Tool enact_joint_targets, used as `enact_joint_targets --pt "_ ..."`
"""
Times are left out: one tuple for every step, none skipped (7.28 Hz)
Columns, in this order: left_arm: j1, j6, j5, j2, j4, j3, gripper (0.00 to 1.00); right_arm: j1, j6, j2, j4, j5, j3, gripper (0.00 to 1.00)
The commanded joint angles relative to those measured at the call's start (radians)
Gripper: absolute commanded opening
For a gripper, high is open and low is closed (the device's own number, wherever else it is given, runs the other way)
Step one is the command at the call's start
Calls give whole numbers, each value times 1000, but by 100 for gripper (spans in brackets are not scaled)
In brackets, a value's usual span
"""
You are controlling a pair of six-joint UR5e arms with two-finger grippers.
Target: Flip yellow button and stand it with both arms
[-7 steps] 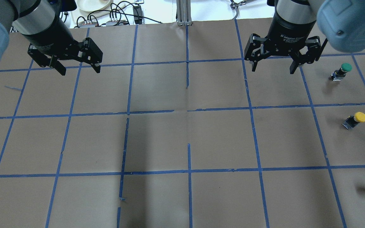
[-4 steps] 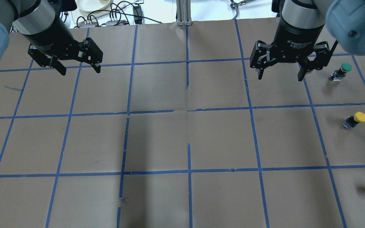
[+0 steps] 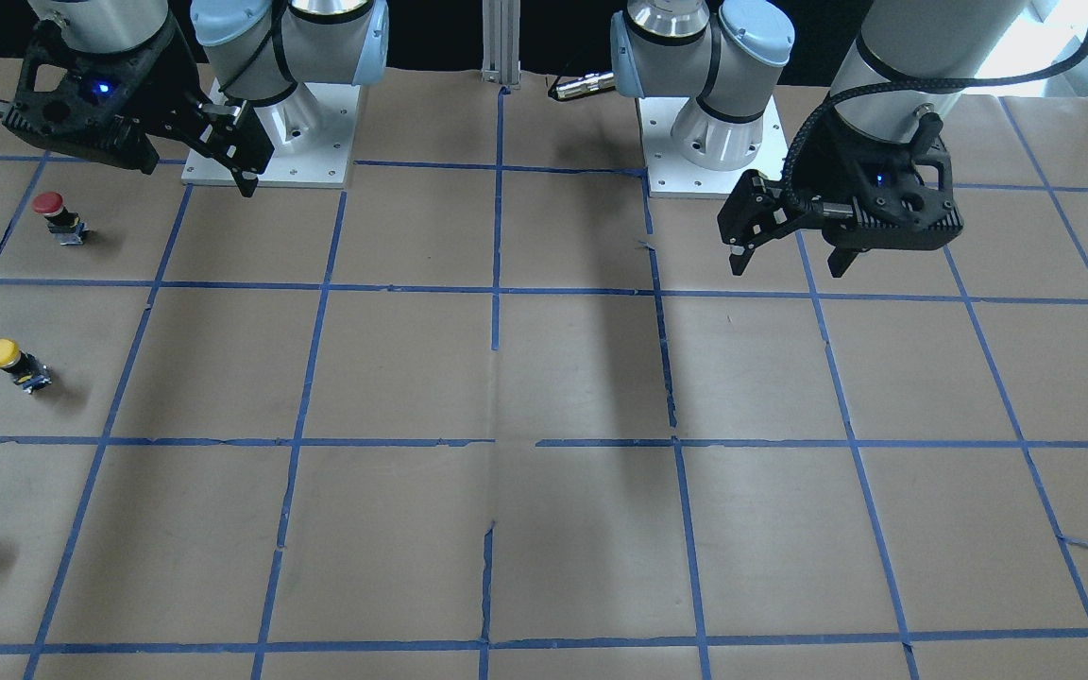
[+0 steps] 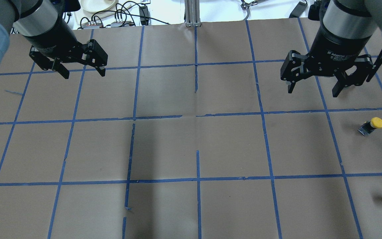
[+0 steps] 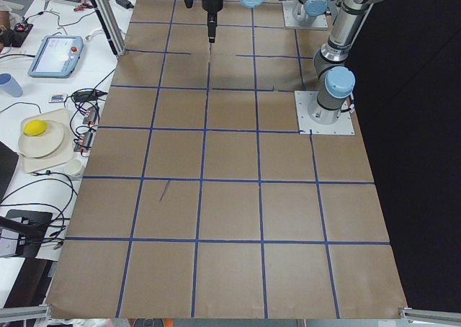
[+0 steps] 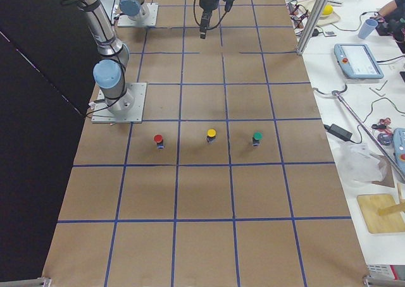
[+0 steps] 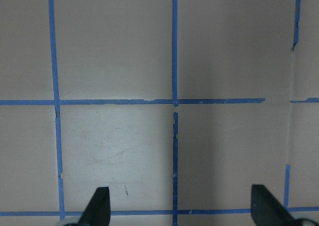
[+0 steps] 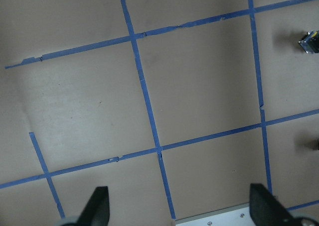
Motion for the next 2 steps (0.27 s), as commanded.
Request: enact_joint_targets --pt "0 -1 0 1 0 0 100 1 -1 -16 14 26 7 100" --pt "0 -1 0 2 0 0 100 2 -1 -16 12 26 7 100"
